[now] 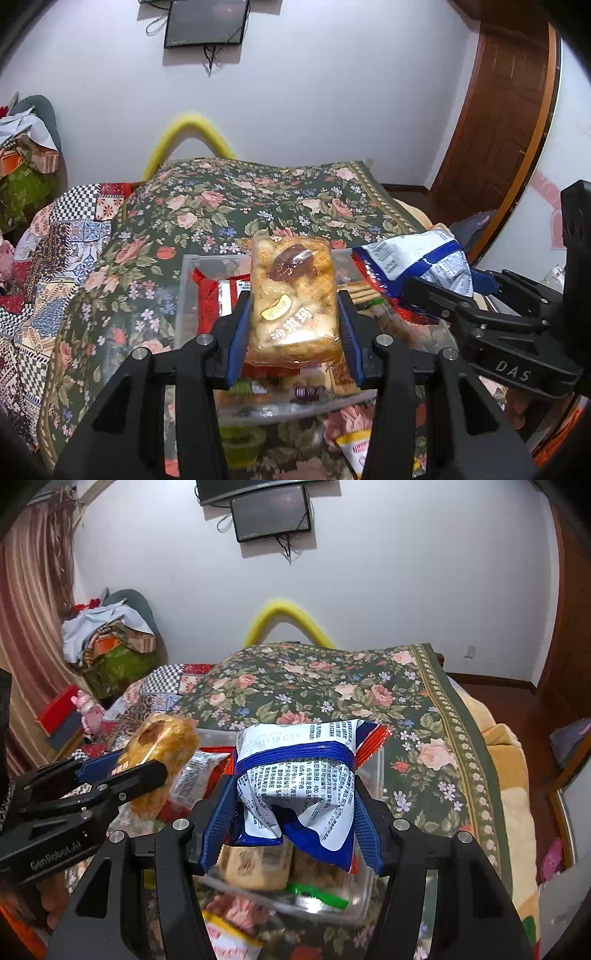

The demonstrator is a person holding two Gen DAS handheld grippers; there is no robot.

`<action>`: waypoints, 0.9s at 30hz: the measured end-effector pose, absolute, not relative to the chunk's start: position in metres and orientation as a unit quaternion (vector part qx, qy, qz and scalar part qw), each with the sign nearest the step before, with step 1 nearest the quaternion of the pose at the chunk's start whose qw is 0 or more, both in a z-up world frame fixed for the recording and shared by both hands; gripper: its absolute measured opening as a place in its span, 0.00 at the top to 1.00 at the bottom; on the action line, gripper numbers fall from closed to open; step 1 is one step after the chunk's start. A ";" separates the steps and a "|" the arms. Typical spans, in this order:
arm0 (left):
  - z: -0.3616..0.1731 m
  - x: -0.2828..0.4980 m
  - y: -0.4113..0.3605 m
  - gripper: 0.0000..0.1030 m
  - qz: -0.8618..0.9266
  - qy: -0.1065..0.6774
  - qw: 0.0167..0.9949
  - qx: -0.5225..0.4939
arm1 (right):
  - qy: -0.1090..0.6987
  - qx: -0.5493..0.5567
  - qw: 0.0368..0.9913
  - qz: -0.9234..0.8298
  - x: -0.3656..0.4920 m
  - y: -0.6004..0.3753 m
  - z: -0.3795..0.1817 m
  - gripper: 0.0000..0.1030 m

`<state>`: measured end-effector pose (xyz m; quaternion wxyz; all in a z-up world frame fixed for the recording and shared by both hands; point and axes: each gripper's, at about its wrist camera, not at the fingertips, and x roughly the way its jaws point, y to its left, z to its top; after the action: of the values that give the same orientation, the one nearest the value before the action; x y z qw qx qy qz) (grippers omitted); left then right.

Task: Organize snacks
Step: 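Carry the nut cake and blue-white bag into the clear box and release them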

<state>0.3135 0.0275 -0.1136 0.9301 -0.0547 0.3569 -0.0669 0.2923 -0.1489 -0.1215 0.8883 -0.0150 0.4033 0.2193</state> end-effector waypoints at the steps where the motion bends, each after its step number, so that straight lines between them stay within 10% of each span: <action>1: -0.116 0.319 0.026 0.57 -0.067 0.360 0.929 -0.053 | 0.407 -0.017 0.887 0.217 0.296 -0.148 -0.124 0.45; 27: -0.145 0.359 0.019 0.48 -0.054 0.392 0.917 -0.049 | 0.452 -0.030 0.870 0.194 0.323 -0.154 -0.155 0.36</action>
<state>0.3595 0.0188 -0.1449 0.9172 -0.0487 0.3918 -0.0537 0.3228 -0.1536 -0.1548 0.8703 -0.0301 0.4518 0.1936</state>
